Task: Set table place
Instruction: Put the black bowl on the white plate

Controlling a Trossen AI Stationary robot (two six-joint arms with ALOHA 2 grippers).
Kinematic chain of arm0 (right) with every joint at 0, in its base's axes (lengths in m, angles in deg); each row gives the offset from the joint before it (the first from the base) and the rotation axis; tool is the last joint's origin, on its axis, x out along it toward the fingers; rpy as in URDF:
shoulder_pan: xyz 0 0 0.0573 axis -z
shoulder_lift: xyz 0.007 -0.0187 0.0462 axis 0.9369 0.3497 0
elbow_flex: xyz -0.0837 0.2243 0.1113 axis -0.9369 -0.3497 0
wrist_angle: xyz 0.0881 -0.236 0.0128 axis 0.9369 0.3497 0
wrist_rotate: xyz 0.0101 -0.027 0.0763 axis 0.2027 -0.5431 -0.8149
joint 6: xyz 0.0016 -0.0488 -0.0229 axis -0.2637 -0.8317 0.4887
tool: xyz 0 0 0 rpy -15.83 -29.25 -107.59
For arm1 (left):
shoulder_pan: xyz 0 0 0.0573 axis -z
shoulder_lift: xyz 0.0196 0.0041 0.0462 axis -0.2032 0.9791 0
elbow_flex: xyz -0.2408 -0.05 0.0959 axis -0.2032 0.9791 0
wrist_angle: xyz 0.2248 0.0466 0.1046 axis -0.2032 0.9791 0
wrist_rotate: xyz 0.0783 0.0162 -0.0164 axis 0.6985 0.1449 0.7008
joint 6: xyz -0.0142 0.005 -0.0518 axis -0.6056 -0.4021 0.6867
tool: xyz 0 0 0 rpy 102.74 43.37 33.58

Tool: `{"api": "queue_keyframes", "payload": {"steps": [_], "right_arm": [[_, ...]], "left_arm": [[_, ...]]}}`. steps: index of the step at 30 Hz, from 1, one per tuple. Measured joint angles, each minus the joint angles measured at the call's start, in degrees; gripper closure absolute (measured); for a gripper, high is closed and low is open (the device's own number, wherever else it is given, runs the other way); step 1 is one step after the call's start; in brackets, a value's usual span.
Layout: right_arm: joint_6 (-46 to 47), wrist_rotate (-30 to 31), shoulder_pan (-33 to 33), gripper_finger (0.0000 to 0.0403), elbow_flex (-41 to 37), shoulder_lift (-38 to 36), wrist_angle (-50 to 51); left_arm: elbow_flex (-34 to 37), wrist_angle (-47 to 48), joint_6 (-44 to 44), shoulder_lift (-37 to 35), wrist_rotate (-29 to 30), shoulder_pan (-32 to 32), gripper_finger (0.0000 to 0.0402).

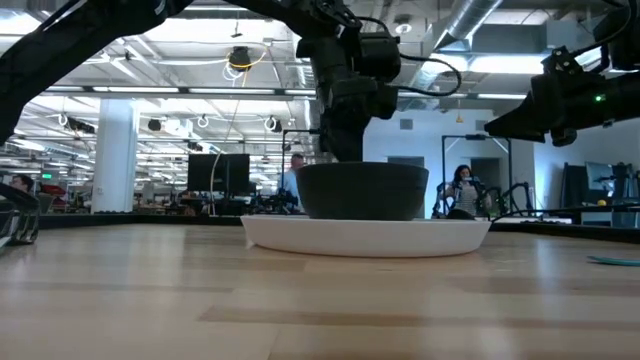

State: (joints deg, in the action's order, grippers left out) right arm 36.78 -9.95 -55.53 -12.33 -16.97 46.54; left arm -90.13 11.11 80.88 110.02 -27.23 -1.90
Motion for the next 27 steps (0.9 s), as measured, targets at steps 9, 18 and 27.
{"api": "queue_keyframes", "payload": {"steps": [9,18,27], "right_arm": [[0.00,0.00,0.00,0.0244,0.00,0.00,0.00],[0.02,-0.01,-0.02,0.0244,0.00,-0.02,0.02],[0.02,0.00,-0.02,0.0244,0.00,0.00,0.02]], "left_arm": [[-12.26,17.20,1.24,0.11,2.83,0.02,0.0330],[-10.14,8.97,0.11,-11.66,14.75,0.13,0.0330],[-10.09,1.22,-0.22,-21.91,26.81,1.66,0.0331]]}}
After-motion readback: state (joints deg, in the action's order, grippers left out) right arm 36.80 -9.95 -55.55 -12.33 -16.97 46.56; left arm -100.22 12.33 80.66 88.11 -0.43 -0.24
